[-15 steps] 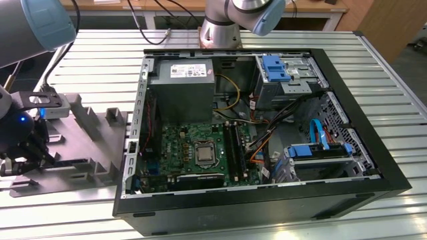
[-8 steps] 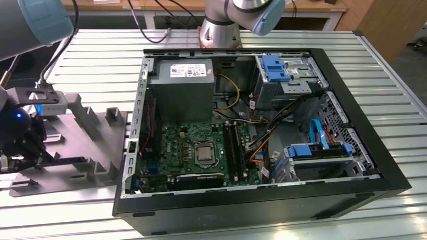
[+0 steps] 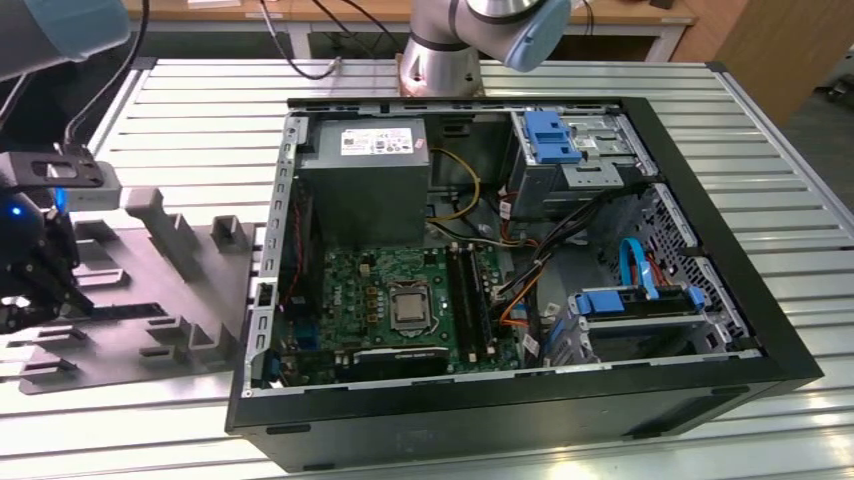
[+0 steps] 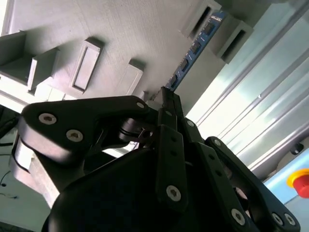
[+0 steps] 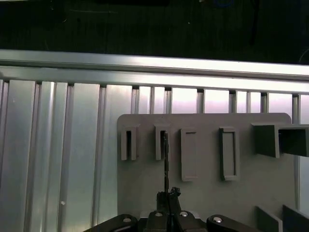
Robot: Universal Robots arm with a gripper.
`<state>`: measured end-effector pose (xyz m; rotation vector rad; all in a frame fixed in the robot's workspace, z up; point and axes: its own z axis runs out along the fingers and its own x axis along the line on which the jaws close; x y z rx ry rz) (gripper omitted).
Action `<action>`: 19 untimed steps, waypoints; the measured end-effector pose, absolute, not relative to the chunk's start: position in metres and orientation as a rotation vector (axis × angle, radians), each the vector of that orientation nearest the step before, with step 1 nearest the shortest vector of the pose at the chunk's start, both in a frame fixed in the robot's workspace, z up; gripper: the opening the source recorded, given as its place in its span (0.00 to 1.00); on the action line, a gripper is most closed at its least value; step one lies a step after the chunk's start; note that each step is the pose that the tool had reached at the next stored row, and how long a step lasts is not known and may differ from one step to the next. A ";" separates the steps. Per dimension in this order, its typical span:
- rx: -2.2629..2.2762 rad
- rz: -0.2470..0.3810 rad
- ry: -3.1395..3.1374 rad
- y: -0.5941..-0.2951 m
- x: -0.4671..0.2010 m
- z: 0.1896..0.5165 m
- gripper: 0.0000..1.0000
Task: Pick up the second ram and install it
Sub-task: 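Pick up the second ram and move it above second insertion slot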
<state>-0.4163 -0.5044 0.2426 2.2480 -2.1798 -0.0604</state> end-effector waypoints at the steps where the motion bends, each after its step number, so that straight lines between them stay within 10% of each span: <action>1: 2.248 -0.060 -2.180 -0.504 -0.416 0.246 0.11; 19: 2.248 -0.060 -2.180 -0.504 -0.416 0.321 0.11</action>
